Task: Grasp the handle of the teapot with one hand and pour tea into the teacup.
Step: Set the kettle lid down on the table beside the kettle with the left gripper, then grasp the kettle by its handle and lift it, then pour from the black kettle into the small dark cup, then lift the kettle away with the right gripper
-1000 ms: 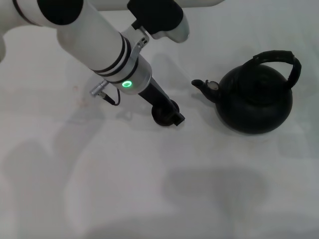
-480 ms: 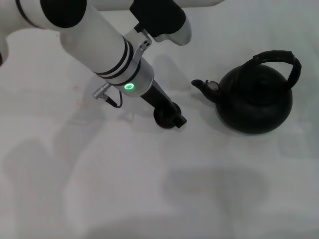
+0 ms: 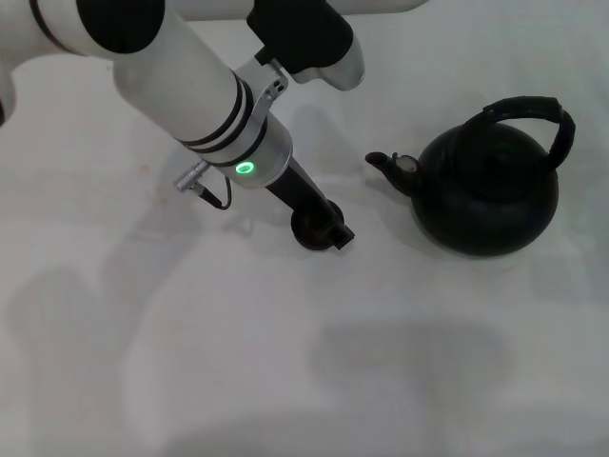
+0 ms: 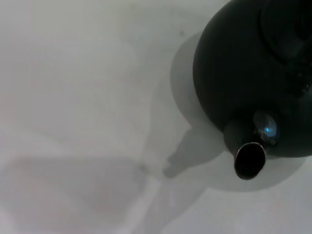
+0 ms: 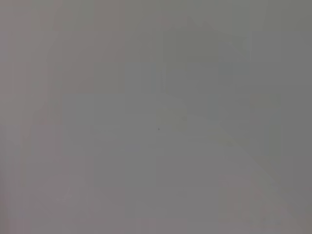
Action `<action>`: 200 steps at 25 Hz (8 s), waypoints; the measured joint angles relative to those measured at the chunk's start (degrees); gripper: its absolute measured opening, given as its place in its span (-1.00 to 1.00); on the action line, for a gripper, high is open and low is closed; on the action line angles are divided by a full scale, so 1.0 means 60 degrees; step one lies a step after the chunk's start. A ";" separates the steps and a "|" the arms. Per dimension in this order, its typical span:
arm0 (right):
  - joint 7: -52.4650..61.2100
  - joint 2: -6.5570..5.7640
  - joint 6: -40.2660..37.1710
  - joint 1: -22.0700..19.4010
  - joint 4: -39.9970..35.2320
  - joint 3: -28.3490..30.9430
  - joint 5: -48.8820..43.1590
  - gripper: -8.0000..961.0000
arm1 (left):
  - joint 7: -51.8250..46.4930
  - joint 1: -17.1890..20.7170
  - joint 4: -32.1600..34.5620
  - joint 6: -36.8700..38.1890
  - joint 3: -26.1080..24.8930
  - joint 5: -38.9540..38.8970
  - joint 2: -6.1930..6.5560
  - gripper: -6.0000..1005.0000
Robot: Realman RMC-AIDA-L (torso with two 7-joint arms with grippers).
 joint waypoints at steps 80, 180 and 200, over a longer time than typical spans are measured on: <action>0.1532 -0.0076 -0.1200 -0.0287 -0.0021 -0.0021 -0.0069 0.80 | 1.6108 0.4505 -0.3601 -0.0052 -0.3395 -1.8479 -0.0011 0.62; -0.3092 0.0015 0.0355 0.0980 -0.2432 -0.1814 -0.4324 -0.70 | 1.6833 0.3912 -0.6436 0.0015 -0.4863 -1.9576 -0.0050 0.61; -0.4886 0.0038 0.0486 0.0989 -0.2433 -0.2051 -0.4323 -0.73 | 1.6834 0.3993 -0.6443 0.0015 -0.4864 -1.9577 -0.0061 0.60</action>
